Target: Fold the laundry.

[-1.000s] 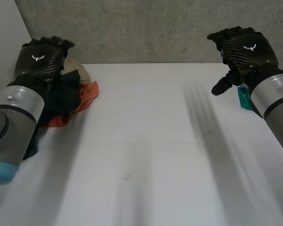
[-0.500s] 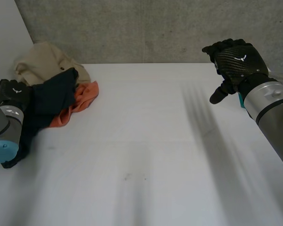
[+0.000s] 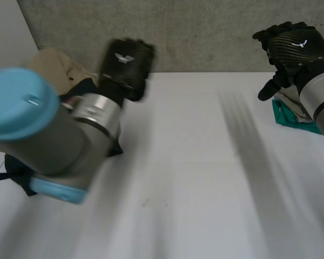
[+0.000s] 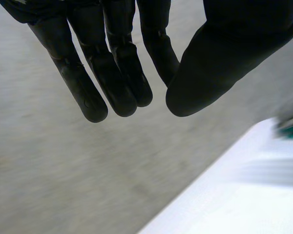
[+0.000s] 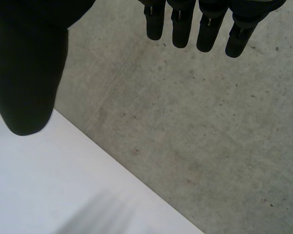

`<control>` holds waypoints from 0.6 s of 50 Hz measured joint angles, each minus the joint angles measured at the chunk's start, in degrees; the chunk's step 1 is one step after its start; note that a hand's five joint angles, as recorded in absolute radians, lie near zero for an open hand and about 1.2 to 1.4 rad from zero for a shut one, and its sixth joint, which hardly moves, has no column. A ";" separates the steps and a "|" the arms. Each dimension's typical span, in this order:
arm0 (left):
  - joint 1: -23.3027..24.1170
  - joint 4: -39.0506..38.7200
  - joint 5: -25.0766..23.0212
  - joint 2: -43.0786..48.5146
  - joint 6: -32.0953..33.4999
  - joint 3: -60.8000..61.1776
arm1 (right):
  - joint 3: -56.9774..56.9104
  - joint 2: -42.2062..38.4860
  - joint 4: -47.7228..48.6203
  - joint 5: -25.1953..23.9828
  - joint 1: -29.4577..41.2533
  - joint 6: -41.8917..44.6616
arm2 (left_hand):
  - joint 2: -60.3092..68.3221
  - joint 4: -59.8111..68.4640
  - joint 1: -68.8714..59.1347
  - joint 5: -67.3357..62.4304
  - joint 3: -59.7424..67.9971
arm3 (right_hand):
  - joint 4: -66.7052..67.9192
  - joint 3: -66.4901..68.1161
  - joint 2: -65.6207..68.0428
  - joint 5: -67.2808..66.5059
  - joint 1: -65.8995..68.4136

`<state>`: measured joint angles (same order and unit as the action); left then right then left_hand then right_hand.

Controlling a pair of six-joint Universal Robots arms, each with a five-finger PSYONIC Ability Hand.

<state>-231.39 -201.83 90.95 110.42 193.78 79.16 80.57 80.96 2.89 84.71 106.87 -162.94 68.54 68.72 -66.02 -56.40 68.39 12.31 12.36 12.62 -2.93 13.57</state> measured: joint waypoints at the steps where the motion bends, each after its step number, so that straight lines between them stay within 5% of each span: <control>1: 1.36 0.01 0.02 1.12 -0.22 -0.71 | -0.08 -0.01 -0.22 -0.01 -0.12 0.01 | 0.00 0.00 0.00 0.00 0.00 | 0.00 0.00 0.00 0.00 0.00; 6: 7.34 -0.02 -0.01 7.91 -0.92 -4.79 | -0.48 -0.34 -1.48 -0.11 -0.49 0.07 | -1.46 -1.24 0.57 0.42 -1.06 | 0.00 0.00 0.00 0.00 0.00; 8: 8.27 -0.02 0.01 9.60 -1.03 -5.72 | -0.61 -0.65 -1.99 -0.15 -0.52 0.12 | -12.73 -11.80 11.37 9.77 -11.44 | 0.00 0.00 0.00 0.00 0.00; 10: 8.79 0.12 0.08 10.84 -1.04 -6.28 | -0.78 -1.23 -2.66 -0.22 -0.50 0.30 | -34.23 -34.40 35.29 32.12 -33.61 | 0.00 0.00 0.00 0.00 0.00; 15: 7.57 1.67 0.90 10.29 -0.44 -5.55 | -1.15 -2.52 -3.56 -0.38 -0.46 1.26 | -46.05 -46.63 43.47 44.54 -45.53 | 0.00 0.00 0.00 0.00 0.00; 30: -14.91 10.97 1.88 1.85 21.78 7.16 | -0.71 -4.62 -6.33 -1.41 0.40 4.31 | -51.19 -51.28 47.62 49.41 -50.52 | 0.00 0.00 0.00 0.00 0.00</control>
<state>-246.29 -190.86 92.82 112.27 215.56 86.33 79.86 76.33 -3.44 83.29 107.26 -158.63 17.35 17.44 -18.40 -6.99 17.87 12.32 12.36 12.62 -2.93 13.57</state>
